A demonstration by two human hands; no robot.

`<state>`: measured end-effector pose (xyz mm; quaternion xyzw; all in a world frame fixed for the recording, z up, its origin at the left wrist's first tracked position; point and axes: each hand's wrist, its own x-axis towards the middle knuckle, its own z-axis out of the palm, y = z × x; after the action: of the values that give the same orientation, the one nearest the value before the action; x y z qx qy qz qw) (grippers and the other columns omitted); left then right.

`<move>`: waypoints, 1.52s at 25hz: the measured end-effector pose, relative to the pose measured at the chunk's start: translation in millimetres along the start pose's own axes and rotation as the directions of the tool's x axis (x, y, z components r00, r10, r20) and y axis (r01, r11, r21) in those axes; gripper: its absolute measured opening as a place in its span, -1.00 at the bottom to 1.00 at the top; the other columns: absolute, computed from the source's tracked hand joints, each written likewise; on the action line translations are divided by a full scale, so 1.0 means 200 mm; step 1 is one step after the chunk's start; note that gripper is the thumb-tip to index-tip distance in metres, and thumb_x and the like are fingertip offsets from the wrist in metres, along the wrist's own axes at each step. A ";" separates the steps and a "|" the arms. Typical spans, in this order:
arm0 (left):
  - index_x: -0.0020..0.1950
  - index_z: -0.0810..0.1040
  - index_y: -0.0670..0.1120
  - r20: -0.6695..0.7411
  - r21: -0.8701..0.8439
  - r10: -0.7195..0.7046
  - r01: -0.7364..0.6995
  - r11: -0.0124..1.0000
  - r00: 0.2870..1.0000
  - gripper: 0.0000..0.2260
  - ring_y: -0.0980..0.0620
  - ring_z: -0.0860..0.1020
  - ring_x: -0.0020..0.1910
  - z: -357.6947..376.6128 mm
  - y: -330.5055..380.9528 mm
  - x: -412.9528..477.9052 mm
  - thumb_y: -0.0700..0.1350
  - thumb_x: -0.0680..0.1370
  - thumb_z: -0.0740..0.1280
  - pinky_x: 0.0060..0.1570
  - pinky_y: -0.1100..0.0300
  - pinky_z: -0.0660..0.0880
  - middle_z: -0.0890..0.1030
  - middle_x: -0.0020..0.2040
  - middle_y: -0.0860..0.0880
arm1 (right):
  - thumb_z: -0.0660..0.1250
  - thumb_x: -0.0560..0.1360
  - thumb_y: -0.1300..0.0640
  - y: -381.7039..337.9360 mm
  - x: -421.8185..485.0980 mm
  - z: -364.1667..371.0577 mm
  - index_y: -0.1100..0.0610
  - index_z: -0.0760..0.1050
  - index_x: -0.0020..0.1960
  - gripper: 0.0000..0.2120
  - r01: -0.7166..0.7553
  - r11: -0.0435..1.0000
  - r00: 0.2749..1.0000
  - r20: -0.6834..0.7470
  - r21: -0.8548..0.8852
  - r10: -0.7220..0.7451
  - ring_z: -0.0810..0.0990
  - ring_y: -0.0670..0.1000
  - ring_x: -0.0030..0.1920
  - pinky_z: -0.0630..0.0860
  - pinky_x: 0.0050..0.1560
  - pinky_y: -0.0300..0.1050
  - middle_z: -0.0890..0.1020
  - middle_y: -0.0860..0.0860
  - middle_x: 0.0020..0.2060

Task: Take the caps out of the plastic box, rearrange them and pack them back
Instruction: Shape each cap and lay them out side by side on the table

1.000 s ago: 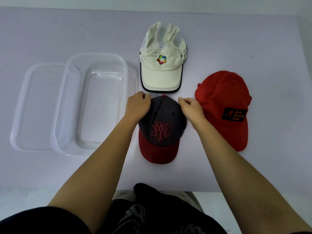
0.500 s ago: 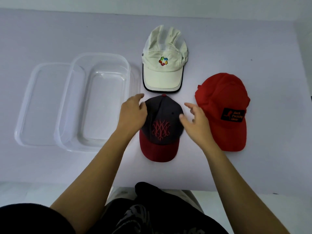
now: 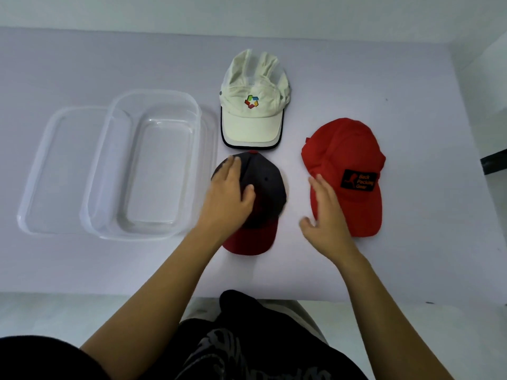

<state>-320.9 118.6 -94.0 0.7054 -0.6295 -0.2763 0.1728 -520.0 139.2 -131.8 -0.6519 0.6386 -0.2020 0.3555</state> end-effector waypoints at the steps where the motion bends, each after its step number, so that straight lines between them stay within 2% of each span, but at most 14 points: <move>1: 0.52 0.15 -0.19 0.008 -0.020 0.062 -0.062 0.998 0.998 -0.46 -0.07 0.15 0.52 0.05 0.05 -0.03 -0.14 0.58 0.22 0.43 0.24 0.04 0.18 0.54 -0.15 | 0.31 0.35 0.40 0.08 -0.03 -0.04 0.07 0.03 0.52 -0.16 -0.050 0.998 0.998 -0.036 -0.030 0.049 0.03 0.02 0.51 0.12 0.43 -0.15 0.03 0.01 0.53; 4: 0.54 0.09 -0.20 0.215 -0.029 0.272 -0.272 0.962 0.938 -0.45 -0.07 0.10 0.54 0.26 0.19 -0.11 -0.18 0.58 0.19 0.42 0.29 -0.04 0.12 0.56 -0.16 | 0.39 0.32 0.35 0.35 -0.14 -0.12 0.08 -0.19 0.53 0.01 -0.232 0.939 0.973 -0.069 -0.255 0.222 -0.09 0.16 0.53 0.08 0.48 0.12 -0.13 0.13 0.53; 6: 0.55 0.00 -0.21 0.375 0.002 0.308 -0.333 0.943 0.875 -0.40 -0.11 0.02 0.55 0.44 0.25 -0.14 -0.20 0.57 0.19 0.47 0.18 -0.05 0.02 0.57 -0.18 | 0.46 0.37 0.14 0.48 -0.16 -0.15 0.15 -0.19 0.53 0.01 -0.308 0.904 0.951 -0.114 -0.296 0.286 -0.02 0.23 0.51 0.07 0.47 0.21 -0.06 0.22 0.52; 8: 0.55 -0.11 -0.19 0.441 0.048 0.266 -0.319 0.946 0.857 -0.33 -0.17 -0.09 0.55 0.58 0.30 -0.13 -0.22 0.56 0.21 0.51 0.03 -0.03 -0.12 0.57 -0.20 | 0.35 0.47 0.02 0.50 -0.15 -0.16 0.20 -0.12 0.53 -0.14 -0.327 0.907 0.944 -0.137 -0.265 0.301 0.10 0.26 0.49 0.14 0.44 0.26 0.07 0.27 0.50; 12: 0.55 -0.18 -0.18 0.362 0.126 0.191 -0.251 0.960 0.913 -0.39 -0.32 -0.15 0.52 0.72 0.40 -0.07 -0.19 0.62 0.12 0.47 -0.18 0.09 -0.18 0.55 -0.25 | 0.16 0.58 0.09 0.45 -0.19 -0.16 0.27 0.00 0.51 -0.39 -0.210 0.901 0.972 -0.180 -0.378 0.151 0.33 0.27 0.39 0.30 0.37 0.20 0.26 0.27 0.44; 14: 0.54 -0.04 -0.24 0.293 0.086 0.211 -0.246 0.966 0.933 -0.48 -0.42 0.01 0.48 0.72 0.41 -0.08 -0.18 0.61 0.03 0.34 -0.26 0.30 0.00 0.53 -0.34 | 0.17 0.57 0.07 0.44 -0.22 -0.19 0.24 0.00 0.52 -0.38 -0.182 0.910 0.974 -0.195 -0.373 0.115 0.37 0.24 0.36 0.35 0.31 0.14 0.27 0.22 0.45; 16: 0.50 0.11 -0.27 0.252 0.070 0.307 -0.334 0.940 0.918 -0.48 -0.51 0.19 0.39 0.71 0.39 -0.12 -0.16 0.54 -0.01 0.06 -0.28 0.52 0.21 0.46 -0.39 | 0.24 0.53 0.03 0.45 -0.22 -0.25 0.18 -0.05 0.53 -0.29 -0.200 0.932 0.971 -0.189 -0.301 0.148 0.31 0.22 0.41 0.36 0.30 0.14 0.20 0.20 0.49; 17: 0.51 0.08 -0.25 0.257 0.058 0.349 -0.375 0.925 0.901 -0.47 -0.50 0.14 0.41 0.69 0.38 -0.14 -0.17 0.54 0.01 0.05 -0.27 0.51 0.18 0.48 -0.37 | 0.26 0.52 0.01 0.45 -0.21 -0.28 0.16 -0.07 0.54 -0.26 -0.193 0.948 0.972 -0.179 -0.255 0.150 0.27 0.22 0.43 0.35 0.32 0.17 0.17 0.19 0.50; 20: 0.48 -0.22 -0.08 0.268 -0.022 0.360 -0.368 0.930 0.894 -0.38 -0.27 -0.27 0.48 0.62 0.39 -0.16 -0.20 0.60 0.15 0.43 -0.21 0.08 -0.21 0.53 -0.19 | 0.27 0.51 0.07 0.38 -0.23 -0.31 0.18 -0.05 0.52 -0.28 -0.081 0.962 0.984 -0.174 -0.262 0.036 0.20 0.29 0.46 0.32 0.33 0.30 0.17 0.24 0.48; 23: 0.45 -0.30 -0.08 0.188 -0.079 0.341 -0.332 0.940 0.921 -0.28 -0.23 -0.32 0.48 0.53 0.43 -0.19 -0.12 0.59 0.24 0.45 -0.09 -0.19 -0.22 0.54 -0.22 | 0.36 0.44 0.11 0.29 -0.27 -0.33 0.23 0.06 0.49 -0.25 -0.018 0.936 0.956 -0.281 -0.351 -0.087 0.20 0.36 0.42 0.20 0.27 0.22 0.23 0.30 0.45; 29: 0.49 -0.19 0.02 0.109 -0.182 0.422 -0.400 0.899 0.900 -0.29 -0.03 -0.27 0.50 0.46 0.41 -0.19 -0.13 0.57 0.27 0.46 0.04 -0.13 -0.23 0.51 -0.01 | 0.14 0.51 0.00 0.27 -0.28 -0.41 0.03 -0.14 0.51 -0.32 0.122 0.980 0.958 -0.238 -0.159 -0.158 0.01 0.15 0.50 0.24 0.34 0.14 -0.01 0.05 0.50; 33: 0.47 -0.15 0.09 0.058 -0.428 0.311 -0.258 0.866 0.949 -0.35 -0.07 -0.04 0.56 0.44 0.48 -0.21 0.08 0.51 0.16 0.49 0.02 0.09 -0.10 0.55 -0.03 | 0.09 0.55 0.03 0.21 -0.26 -0.39 0.01 -0.07 0.51 -0.41 0.221 0.973 0.936 -0.294 0.059 -0.195 0.20 0.16 0.48 0.30 0.37 0.04 0.17 0.11 0.49; 35: 0.47 -0.13 0.13 0.109 -0.574 0.281 -0.171 0.801 0.953 -0.38 -0.04 0.19 0.51 0.42 0.48 -0.22 -0.04 0.54 0.17 0.46 0.10 0.23 0.10 0.56 -0.09 | 0.14 0.54 0.11 0.13 -0.26 -0.38 -0.02 -0.02 0.50 -0.41 0.197 0.945 0.947 -0.300 0.260 -0.115 0.35 -0.01 0.41 0.38 0.35 -0.11 0.29 0.04 0.44; 38: 0.50 -0.06 0.10 0.224 -0.704 0.296 -0.056 0.708 0.929 -0.40 0.30 0.37 0.34 0.39 0.54 -0.25 -0.17 0.55 0.16 0.32 0.40 0.30 0.26 0.46 0.05 | 0.14 0.52 0.26 0.04 -0.30 -0.32 0.11 0.04 0.49 -0.42 0.152 0.867 0.949 -0.316 0.475 0.006 0.44 -0.41 0.17 0.40 0.14 -0.47 0.37 -0.26 0.25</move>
<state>-455.8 160.0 -83.4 0.4723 -0.5669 -0.5817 0.3424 -576.7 185.5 -83.4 -0.5238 0.5875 -0.4707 0.3986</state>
